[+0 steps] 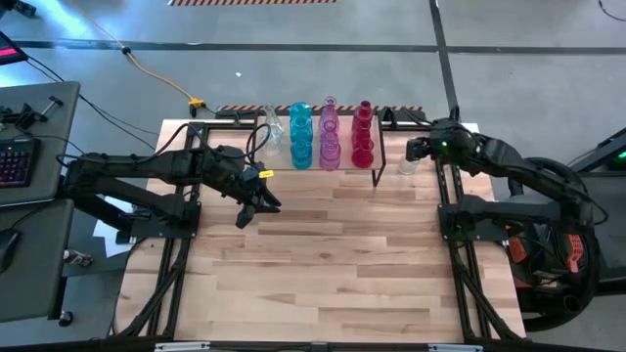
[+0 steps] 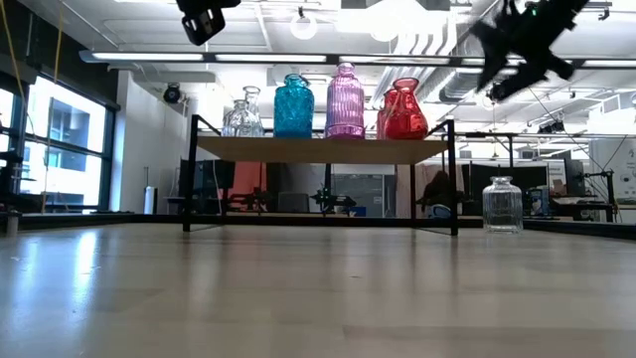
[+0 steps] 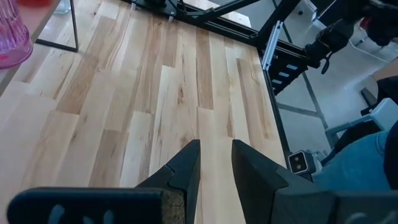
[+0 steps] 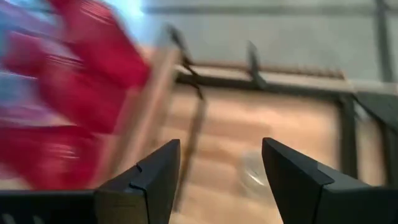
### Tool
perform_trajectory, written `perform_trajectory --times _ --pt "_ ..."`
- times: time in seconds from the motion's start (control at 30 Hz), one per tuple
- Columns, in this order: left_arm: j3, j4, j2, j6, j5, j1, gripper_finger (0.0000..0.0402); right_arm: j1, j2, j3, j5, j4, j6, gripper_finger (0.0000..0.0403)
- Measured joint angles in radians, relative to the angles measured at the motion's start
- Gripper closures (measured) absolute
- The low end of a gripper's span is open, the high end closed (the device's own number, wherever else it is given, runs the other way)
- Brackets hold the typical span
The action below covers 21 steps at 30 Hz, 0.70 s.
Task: Sort vases onto shelf
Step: Put the transparent flower vase on the shelf aligned with the other transparent flower vases
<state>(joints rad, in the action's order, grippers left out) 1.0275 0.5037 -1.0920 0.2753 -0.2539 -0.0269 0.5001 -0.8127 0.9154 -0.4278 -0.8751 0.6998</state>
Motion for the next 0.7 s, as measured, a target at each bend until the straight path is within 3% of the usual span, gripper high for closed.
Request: perform_trajectory --times 0.13,0.37,0.7 --pt "0.0 0.0 0.0 -0.007 0.0 0.0 0.0321 0.113 -0.036 0.0 0.078 -0.106 0.036 0.0194" --pt "0.0 0.0 0.0 -0.007 0.0 0.0 0.0321 0.297 -0.122 0.0 0.257 -0.101 -0.056 0.0194" --pt "0.0 0.0 0.0 0.007 0.0 0.0 0.0321 0.422 -0.312 0.0 0.295 -0.107 -0.18 0.0195"
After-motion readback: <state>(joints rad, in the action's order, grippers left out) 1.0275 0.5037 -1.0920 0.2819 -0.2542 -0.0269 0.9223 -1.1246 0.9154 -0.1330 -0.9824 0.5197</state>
